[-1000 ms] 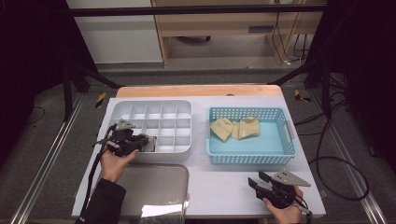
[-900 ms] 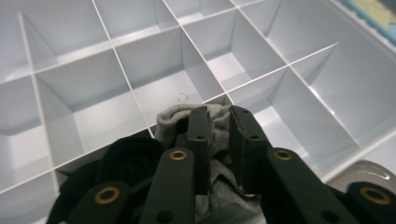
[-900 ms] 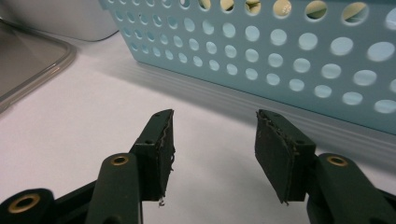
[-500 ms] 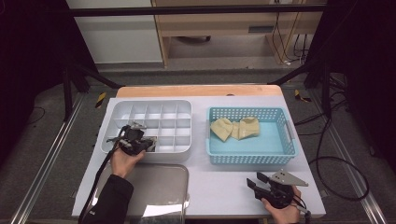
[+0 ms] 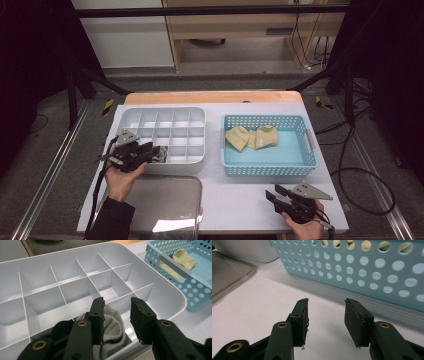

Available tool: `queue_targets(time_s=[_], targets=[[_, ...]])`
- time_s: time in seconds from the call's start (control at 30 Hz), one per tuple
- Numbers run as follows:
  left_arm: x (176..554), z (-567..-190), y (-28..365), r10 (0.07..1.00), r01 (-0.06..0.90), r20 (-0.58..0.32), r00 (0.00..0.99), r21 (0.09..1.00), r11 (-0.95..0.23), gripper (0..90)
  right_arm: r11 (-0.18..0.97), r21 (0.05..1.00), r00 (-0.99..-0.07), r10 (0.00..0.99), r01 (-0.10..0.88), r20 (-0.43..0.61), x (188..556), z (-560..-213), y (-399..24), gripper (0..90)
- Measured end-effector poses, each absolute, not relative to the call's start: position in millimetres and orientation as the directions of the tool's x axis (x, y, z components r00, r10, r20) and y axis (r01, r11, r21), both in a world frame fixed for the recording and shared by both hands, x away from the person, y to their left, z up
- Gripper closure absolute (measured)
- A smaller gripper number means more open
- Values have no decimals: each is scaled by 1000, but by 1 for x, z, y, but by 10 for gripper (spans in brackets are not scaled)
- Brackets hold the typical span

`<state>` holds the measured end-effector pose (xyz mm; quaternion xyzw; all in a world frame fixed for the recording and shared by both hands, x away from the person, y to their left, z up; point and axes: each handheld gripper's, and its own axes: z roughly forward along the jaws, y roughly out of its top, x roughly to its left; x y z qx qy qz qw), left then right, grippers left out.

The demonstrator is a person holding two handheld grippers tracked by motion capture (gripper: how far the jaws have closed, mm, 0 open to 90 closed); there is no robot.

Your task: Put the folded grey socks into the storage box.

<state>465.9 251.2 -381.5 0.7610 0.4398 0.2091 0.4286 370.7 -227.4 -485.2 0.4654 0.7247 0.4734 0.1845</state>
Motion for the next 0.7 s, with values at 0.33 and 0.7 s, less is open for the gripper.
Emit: queue_targets(time_s=[0.33,0.7], targets=[[425,-389,251,840,434,-96,535,884,-176,551,104,868,-510,840,486,185,371,-482,-229,529],[400,-407,253,847,430,-94,523,887,-167,548,86,893,-547,814,442,192,369,-470,-232,505]])
